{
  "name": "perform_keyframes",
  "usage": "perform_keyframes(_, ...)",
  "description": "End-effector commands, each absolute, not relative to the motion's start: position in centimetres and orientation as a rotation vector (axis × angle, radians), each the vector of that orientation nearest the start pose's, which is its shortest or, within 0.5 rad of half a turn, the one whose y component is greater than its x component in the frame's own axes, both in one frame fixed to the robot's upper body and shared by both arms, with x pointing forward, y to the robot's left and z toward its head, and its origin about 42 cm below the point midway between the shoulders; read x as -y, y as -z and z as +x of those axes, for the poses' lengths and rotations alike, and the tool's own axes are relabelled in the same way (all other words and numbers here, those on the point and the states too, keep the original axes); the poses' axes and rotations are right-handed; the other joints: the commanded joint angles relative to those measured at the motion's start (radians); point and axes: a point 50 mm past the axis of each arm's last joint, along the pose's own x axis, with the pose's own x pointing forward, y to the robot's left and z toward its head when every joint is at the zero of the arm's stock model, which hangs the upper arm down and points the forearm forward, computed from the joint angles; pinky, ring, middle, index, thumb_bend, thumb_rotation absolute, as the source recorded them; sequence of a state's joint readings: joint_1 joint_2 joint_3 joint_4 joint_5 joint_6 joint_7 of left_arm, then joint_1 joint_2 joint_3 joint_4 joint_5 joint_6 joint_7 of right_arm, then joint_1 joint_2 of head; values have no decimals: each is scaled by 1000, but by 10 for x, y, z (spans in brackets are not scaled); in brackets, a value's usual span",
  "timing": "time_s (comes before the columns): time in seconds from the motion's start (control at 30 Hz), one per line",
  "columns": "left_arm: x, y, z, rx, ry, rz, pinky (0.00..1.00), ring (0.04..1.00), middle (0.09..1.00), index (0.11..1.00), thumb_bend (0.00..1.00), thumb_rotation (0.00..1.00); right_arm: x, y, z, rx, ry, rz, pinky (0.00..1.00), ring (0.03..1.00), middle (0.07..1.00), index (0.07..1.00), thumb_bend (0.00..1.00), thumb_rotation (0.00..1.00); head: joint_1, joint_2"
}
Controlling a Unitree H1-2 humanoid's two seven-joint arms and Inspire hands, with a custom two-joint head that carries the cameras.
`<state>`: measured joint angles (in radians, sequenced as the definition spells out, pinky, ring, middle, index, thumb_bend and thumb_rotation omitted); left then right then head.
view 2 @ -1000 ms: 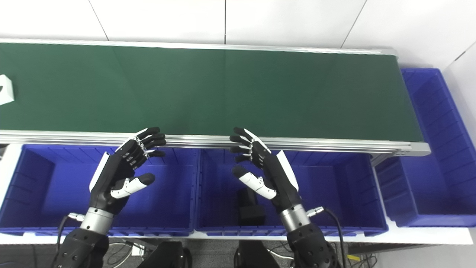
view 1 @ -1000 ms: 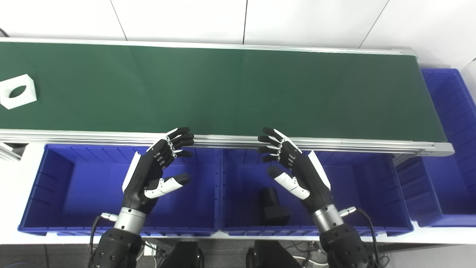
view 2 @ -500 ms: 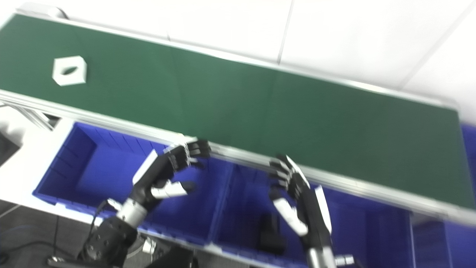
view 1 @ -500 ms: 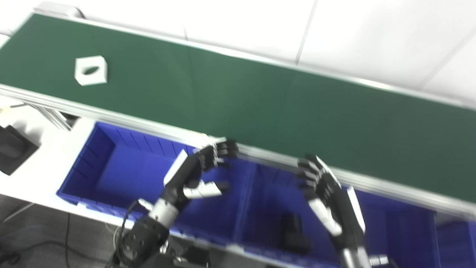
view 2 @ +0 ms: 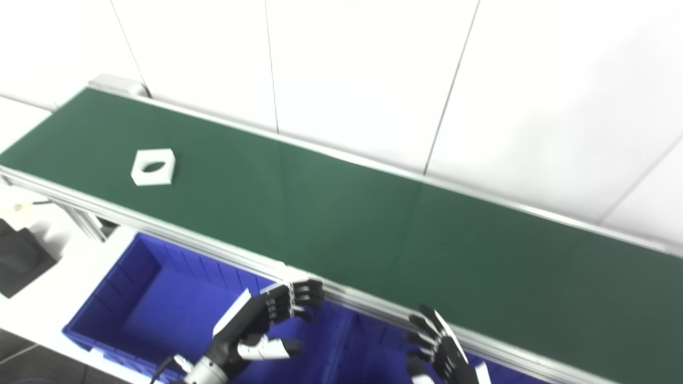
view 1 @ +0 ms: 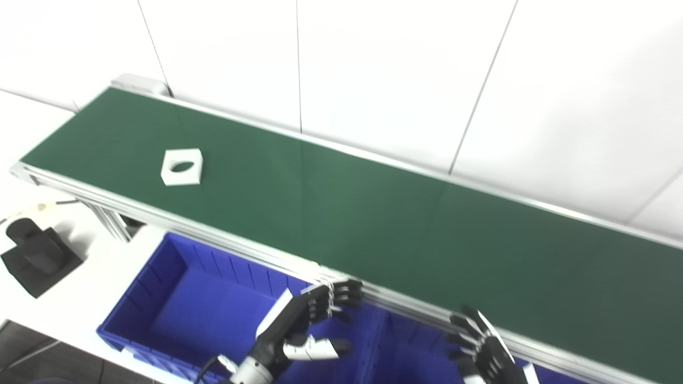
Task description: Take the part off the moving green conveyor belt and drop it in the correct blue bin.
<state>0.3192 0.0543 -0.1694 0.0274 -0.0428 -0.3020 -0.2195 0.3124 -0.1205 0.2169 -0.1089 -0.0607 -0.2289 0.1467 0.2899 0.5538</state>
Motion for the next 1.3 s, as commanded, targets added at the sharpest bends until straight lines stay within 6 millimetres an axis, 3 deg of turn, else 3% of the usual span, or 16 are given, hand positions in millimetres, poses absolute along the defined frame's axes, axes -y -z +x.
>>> perform_keyframes(0.0, -184, -47, 170, 36, 311, -33, 635, 731, 763, 782, 957, 460, 196, -76, 175, 97, -325, -113, 655, 754, 833, 893, 526, 715, -2, -11)
perform_keyframes(0.47, -182, -38, 176, 40, 314, -27, 626, 722, 752, 770, 968, 439, 198, -65, 182, 97, -326, -109, 629, 744, 831, 887, 531, 690, 26, -64)
perform_keyframes(0.7, -189, -45, 179, 65, 323, -9, 620, 710, 736, 769, 980, 433, 197, -62, 186, 98, -327, -108, 631, 748, 833, 891, 511, 699, 29, -84)
perform_keyframes(1.0, -210, -87, 186, 110, 381, 49, 621, 711, 735, 748, 977, 361, 196, -59, 190, 95, -320, -107, 621, 737, 828, 883, 507, 678, 41, -99)
perform_keyframes(1.27, -235, -147, 196, 198, 416, 174, 637, 720, 748, 732, 991, 341, 195, -59, 192, 92, -321, -100, 619, 734, 826, 882, 508, 684, 46, -98)
